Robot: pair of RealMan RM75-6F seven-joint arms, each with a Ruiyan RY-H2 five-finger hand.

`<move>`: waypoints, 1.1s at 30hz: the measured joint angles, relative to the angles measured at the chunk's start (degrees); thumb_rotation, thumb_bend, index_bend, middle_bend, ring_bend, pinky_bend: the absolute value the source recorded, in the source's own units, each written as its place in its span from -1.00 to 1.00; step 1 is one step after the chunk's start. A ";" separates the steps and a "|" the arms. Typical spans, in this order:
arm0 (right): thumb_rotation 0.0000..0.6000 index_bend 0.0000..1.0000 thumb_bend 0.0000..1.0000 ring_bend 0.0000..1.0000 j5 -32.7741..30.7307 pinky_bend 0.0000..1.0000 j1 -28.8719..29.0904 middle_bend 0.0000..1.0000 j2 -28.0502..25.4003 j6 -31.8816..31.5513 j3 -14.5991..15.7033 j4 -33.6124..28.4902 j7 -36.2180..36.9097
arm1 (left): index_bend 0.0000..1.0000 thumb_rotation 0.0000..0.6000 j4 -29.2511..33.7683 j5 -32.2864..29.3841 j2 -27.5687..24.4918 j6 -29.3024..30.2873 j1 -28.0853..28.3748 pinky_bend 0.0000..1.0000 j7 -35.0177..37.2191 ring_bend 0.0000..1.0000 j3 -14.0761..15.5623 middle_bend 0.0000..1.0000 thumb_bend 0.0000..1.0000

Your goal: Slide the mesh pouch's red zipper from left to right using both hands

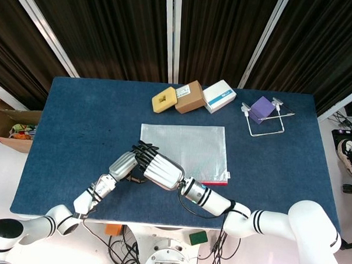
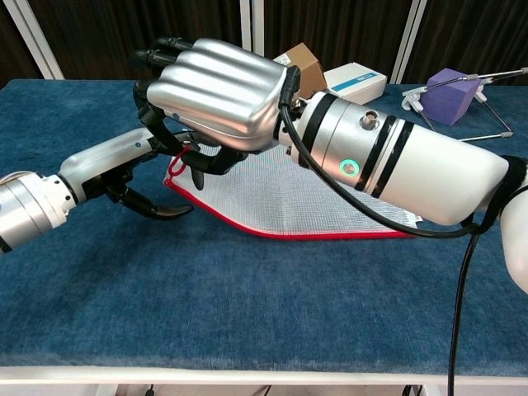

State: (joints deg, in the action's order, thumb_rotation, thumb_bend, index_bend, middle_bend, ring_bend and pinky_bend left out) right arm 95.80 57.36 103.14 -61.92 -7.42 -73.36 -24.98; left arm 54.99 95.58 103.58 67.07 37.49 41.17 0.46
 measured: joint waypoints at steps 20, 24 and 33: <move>1.00 0.40 -0.09 -0.92 1.52 -0.86 -4.02 -0.41 -1.31 -2.78 3.09 -0.85 -2.10 | 0.21 1.00 -2.50 -0.83 0.90 1.19 0.11 -0.82 5.66 -0.95 0.91 -0.69 -0.14; 1.00 0.40 -0.09 -0.92 1.83 -0.89 -4.76 -0.42 -0.93 -3.09 3.42 -0.25 -3.54 | 0.21 1.00 -1.93 -1.10 0.59 1.41 0.15 -0.82 8.88 -0.95 0.85 -0.69 -0.09; 1.00 0.41 -0.09 -0.92 3.48 -0.96 -4.39 -0.42 0.97 -3.03 3.20 1.52 -5.13 | 0.21 1.00 -0.20 -2.37 -0.05 1.23 0.42 -0.82 14.82 -0.95 0.20 -0.69 -0.09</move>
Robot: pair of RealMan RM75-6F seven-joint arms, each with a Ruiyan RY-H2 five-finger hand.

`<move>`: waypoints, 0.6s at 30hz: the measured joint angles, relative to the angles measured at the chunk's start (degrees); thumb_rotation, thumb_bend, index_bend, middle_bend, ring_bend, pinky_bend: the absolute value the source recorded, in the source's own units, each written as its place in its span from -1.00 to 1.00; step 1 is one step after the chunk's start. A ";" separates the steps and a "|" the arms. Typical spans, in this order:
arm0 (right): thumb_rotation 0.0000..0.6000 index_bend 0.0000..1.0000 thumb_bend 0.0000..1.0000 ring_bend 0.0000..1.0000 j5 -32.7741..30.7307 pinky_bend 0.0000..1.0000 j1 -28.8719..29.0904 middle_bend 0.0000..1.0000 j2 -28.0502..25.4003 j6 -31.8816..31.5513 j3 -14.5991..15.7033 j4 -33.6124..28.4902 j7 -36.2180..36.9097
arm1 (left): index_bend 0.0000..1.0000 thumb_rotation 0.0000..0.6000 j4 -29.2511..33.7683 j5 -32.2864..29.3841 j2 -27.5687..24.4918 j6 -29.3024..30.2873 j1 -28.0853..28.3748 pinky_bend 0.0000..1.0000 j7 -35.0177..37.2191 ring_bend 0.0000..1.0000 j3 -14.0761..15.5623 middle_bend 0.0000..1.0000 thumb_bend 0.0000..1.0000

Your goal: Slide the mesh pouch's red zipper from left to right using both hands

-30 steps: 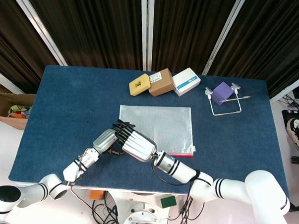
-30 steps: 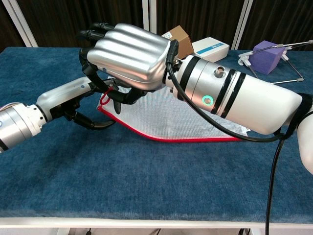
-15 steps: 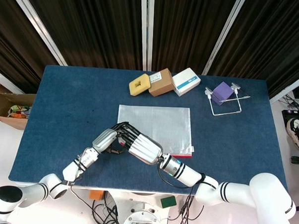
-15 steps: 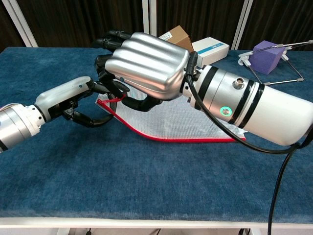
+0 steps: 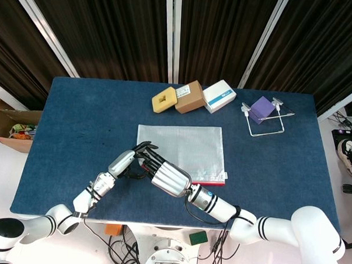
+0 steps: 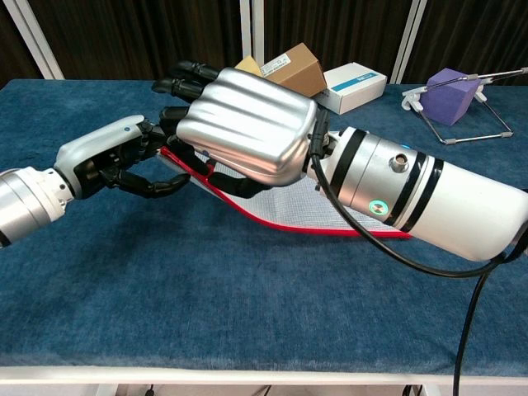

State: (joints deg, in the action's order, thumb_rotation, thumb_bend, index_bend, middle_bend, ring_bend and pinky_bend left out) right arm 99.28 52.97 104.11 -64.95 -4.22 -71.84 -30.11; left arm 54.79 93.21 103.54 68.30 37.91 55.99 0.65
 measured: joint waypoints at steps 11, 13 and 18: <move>1.00 0.41 -0.09 -0.92 1.05 -1.00 -0.40 -0.43 -0.55 0.31 0.37 0.35 -1.88 | 0.22 1.00 0.86 -1.70 -0.68 -0.15 -0.71 -0.82 8.70 -0.95 -0.59 -0.69 -0.09; 1.00 0.41 -0.09 -0.92 1.05 -1.00 -0.43 -0.43 -0.49 0.18 0.09 0.53 -1.96 | 0.22 1.00 0.63 -1.78 -0.68 -0.03 -0.88 -0.82 9.98 -0.95 -0.61 -0.69 -0.08; 1.00 0.41 -0.09 -0.92 1.02 -1.00 -0.83 -0.43 -1.06 -0.31 -0.22 0.46 -1.83 | 0.22 1.00 0.27 -2.02 -0.75 0.09 -1.25 -0.82 11.87 -0.95 -0.61 -0.69 -0.08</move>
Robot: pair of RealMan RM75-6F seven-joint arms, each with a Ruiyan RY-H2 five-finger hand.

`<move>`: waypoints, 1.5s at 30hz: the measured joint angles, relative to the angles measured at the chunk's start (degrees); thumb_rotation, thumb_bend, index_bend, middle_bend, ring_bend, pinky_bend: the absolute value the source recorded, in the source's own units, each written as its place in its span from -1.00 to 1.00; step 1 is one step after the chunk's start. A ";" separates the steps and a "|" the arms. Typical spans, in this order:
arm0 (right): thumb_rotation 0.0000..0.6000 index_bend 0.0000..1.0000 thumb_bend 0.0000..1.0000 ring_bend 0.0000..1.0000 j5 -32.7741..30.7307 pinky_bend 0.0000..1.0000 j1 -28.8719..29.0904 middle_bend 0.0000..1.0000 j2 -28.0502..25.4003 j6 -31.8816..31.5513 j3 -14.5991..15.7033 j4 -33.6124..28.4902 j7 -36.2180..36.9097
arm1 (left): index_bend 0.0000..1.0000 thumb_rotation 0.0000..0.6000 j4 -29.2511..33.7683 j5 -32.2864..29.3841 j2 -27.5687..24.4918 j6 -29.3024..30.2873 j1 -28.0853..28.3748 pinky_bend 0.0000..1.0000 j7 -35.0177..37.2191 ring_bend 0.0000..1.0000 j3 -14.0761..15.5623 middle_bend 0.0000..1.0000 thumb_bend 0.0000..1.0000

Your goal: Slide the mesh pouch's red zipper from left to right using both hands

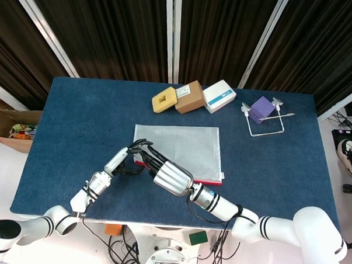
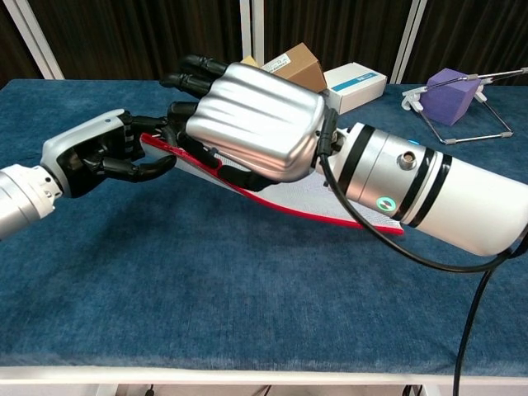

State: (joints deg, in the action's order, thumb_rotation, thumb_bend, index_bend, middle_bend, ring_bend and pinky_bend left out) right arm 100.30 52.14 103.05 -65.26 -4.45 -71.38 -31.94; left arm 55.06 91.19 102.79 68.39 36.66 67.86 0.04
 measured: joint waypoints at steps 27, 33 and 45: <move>1.00 0.41 -0.09 -0.92 2.29 -1.00 -17.76 -0.43 -15.12 -12.42 11.99 -7.63 -0.61 | 0.23 1.00 -3.88 -3.82 -0.86 0.65 -4.43 -0.82 -4.80 -0.95 -1.47 -0.69 -0.08; 1.00 0.41 -0.09 -0.92 2.62 -1.00 -22.92 -0.43 -17.71 -16.39 13.90 -6.46 1.45 | 0.23 1.00 -2.79 -4.34 -1.48 1.40 -5.85 -0.82 -5.96 -0.95 -1.67 -0.69 -0.08; 1.00 -0.24 -0.40 -1.00 3.17 -1.00 -25.01 -0.66 -17.54 -15.57 12.82 -4.04 5.51 | -0.01 1.00 -2.28 -3.82 -1.21 1.81 -6.56 -0.82 -12.88 -0.95 -1.50 -0.69 -0.21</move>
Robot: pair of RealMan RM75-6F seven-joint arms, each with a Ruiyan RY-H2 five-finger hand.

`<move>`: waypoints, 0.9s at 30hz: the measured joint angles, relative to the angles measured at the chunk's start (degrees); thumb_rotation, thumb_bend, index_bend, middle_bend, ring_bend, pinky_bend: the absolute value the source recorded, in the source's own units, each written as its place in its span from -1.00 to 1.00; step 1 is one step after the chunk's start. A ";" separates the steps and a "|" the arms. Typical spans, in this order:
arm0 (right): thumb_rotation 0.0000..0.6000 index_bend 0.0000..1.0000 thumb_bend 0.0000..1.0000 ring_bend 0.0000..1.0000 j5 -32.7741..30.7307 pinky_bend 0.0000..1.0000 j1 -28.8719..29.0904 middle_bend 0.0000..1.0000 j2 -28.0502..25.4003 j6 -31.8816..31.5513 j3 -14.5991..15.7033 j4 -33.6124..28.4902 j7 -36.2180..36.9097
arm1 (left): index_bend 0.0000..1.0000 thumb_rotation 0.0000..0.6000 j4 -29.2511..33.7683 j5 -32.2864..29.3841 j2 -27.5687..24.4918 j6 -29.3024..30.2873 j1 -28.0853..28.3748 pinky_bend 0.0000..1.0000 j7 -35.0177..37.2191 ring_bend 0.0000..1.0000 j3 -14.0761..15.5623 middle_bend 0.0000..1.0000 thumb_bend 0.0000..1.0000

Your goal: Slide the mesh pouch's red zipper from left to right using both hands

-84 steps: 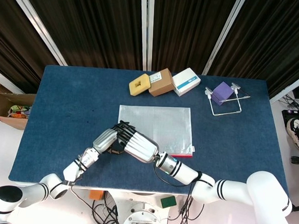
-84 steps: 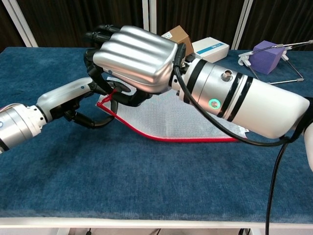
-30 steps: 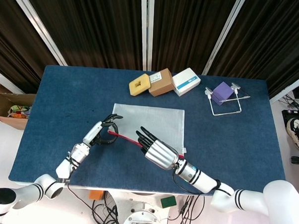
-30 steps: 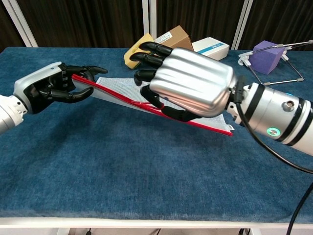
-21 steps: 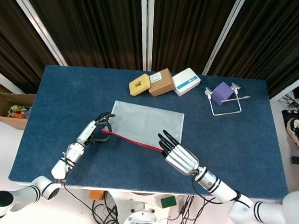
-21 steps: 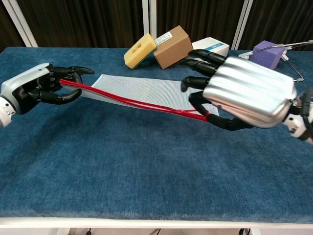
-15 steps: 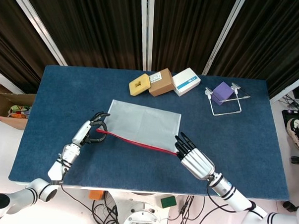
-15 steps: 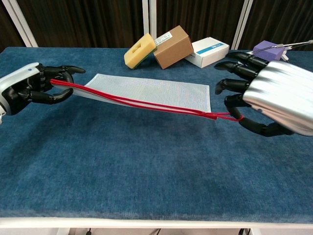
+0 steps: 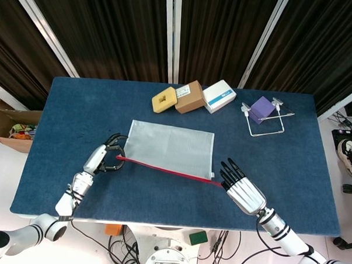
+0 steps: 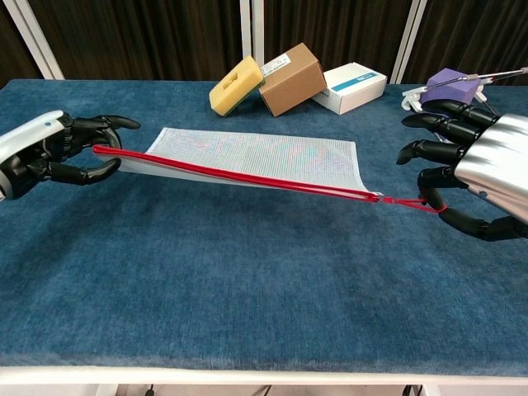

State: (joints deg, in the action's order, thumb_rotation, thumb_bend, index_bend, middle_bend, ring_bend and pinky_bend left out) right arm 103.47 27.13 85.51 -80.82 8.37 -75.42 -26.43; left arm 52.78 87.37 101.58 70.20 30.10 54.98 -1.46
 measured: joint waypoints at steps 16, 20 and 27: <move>1.00 -1.00 -0.82 -1.00 -9.77 -0.88 -2.52 -0.87 -6.23 2.39 -5.38 -6.91 9.57 | -0.62 1.00 15.49 -1.79 -12.02 2.42 -4.35 -0.82 -37.40 -0.95 1.00 -0.79 -0.65; 1.00 -1.00 -0.65 -1.00 -14.02 -0.84 -4.32 -0.81 -11.94 1.80 -7.00 -10.27 13.72 | -0.60 1.00 21.92 -3.97 -19.96 5.15 -7.33 -0.82 -43.14 -0.95 0.53 -0.79 -0.65; 1.00 -1.00 -0.64 -1.00 -18.15 -0.89 -10.49 -0.86 -21.20 -2.14 -7.94 -13.94 26.59 | -0.57 1.00 30.12 -7.97 -31.24 12.78 -15.45 -0.82 -51.45 -0.95 0.34 -0.79 -0.65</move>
State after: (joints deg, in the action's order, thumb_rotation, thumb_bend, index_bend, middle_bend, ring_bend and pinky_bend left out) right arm 85.31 16.64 64.31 -82.96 0.43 -89.36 0.16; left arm 82.90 79.41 70.35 82.98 14.65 3.53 -1.11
